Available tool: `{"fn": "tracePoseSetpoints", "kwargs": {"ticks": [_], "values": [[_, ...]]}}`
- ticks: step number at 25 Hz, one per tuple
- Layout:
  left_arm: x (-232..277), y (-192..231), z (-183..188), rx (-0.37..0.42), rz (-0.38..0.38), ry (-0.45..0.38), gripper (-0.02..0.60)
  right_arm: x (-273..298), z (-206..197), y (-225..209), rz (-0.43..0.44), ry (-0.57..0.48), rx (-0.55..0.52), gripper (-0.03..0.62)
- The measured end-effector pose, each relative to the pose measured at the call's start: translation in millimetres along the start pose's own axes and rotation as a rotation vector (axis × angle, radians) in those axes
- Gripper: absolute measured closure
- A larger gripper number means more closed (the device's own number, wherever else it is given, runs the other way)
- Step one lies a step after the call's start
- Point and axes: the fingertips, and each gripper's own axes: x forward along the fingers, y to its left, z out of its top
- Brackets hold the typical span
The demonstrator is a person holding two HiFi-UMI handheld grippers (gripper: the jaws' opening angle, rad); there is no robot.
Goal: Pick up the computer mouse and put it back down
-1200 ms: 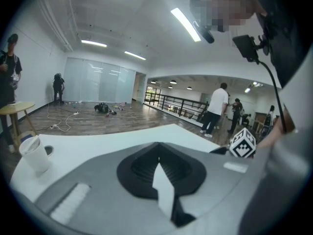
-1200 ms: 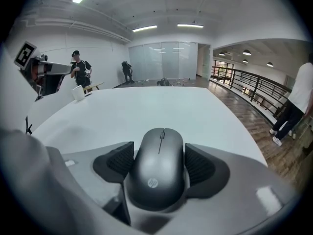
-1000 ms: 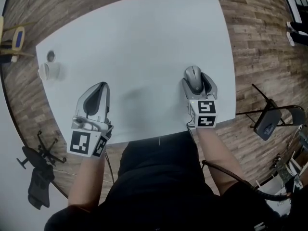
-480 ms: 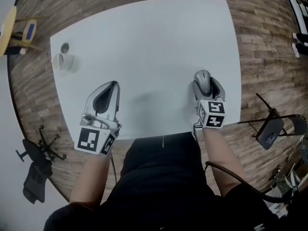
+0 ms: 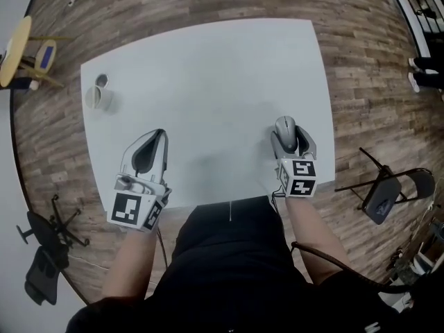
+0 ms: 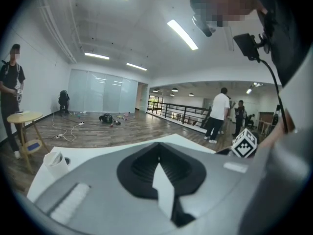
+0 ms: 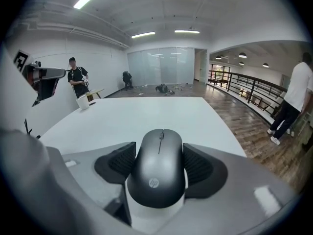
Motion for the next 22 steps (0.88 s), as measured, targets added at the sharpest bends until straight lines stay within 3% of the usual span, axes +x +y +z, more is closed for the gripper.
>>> {"fn": "tracePoseSetpoints", "kwargs": {"ticks": [13,22], "values": [[-9,8,44,0.055,0.012,-0.128,0.578,-34,63,0,-0.021,-0.124,-0.097,0.292],[-20,16,67,0.084,0.030,-0.184,0.578,-52,101,-1,0.003,-0.203,-0.077,0.292]]}}
